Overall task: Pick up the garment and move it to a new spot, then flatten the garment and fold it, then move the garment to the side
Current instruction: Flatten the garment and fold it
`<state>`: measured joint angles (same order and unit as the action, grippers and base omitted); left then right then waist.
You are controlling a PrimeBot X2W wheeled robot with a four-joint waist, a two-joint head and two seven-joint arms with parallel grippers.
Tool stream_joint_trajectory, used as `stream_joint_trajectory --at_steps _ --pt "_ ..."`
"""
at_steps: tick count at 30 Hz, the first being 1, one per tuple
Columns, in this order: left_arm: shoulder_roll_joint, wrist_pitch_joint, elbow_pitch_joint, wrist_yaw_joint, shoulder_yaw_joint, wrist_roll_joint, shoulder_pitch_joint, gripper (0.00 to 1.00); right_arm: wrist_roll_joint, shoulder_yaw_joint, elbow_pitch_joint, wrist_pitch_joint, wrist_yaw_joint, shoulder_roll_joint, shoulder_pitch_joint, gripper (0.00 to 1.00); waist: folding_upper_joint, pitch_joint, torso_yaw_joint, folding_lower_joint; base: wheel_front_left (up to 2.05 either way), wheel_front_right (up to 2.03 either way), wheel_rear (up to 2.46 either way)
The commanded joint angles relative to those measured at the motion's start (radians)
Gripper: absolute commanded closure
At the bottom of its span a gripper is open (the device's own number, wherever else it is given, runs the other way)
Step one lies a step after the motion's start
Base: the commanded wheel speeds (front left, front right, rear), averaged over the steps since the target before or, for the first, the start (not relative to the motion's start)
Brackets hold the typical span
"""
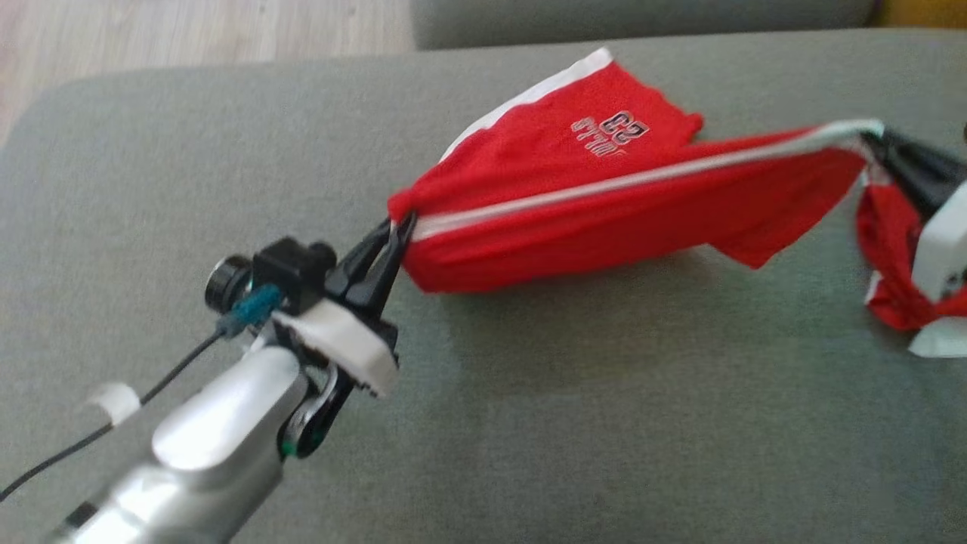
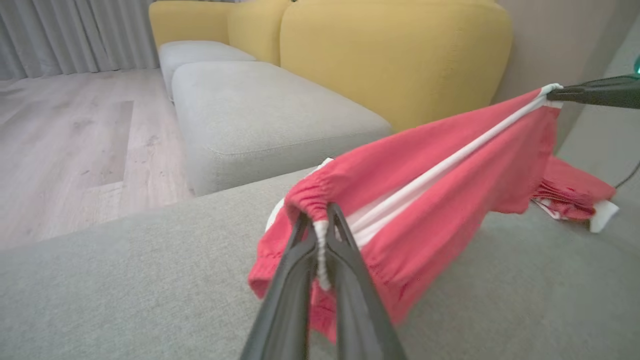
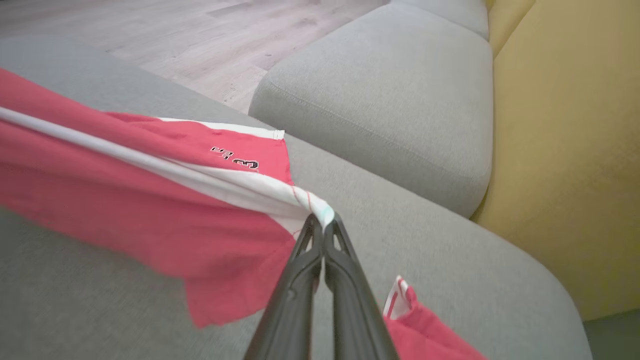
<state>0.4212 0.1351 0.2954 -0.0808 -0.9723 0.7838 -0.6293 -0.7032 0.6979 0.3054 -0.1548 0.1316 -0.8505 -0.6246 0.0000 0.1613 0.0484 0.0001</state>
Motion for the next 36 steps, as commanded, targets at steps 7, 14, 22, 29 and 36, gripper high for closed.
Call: stream_joint_trajectory --at_steps 7,14,22,29,36 --pt "-0.065 0.017 0.101 -0.021 0.069 -0.005 -0.176 1.0 0.209 -0.055 0.112 0.004 -0.001 0.063 -0.21 1.0 0.0 0.168 0.097 -0.0001 0.0 0.0 0.0" --pt "-0.134 0.026 0.206 -0.026 0.069 -0.021 -0.263 1.0 0.302 0.027 0.239 0.033 -0.001 0.108 -0.367 1.0 0.0 0.253 0.148 -0.0001 0.0 0.0 0.0" --pt "-0.203 0.052 0.288 -0.008 0.059 -0.027 -0.316 1.0 0.32 0.099 0.363 0.088 -0.001 0.126 -0.474 1.0 0.0 0.313 0.195 -0.0001 0.0 0.0 0.0" --pt "-0.257 0.077 0.351 0.015 0.052 -0.033 -0.359 1.0 0.317 0.148 0.455 0.143 -0.001 0.144 -0.553 1.0 0.0 0.355 0.226 -0.0001 0.0 0.0 0.0" --pt "-0.292 0.095 0.397 0.032 0.05 -0.038 -0.392 1.0 0.306 0.191 0.525 0.173 -0.001 0.16 -0.622 0.63 0.0 0.39 0.244 -0.0001 0.0 0.0 0.0"
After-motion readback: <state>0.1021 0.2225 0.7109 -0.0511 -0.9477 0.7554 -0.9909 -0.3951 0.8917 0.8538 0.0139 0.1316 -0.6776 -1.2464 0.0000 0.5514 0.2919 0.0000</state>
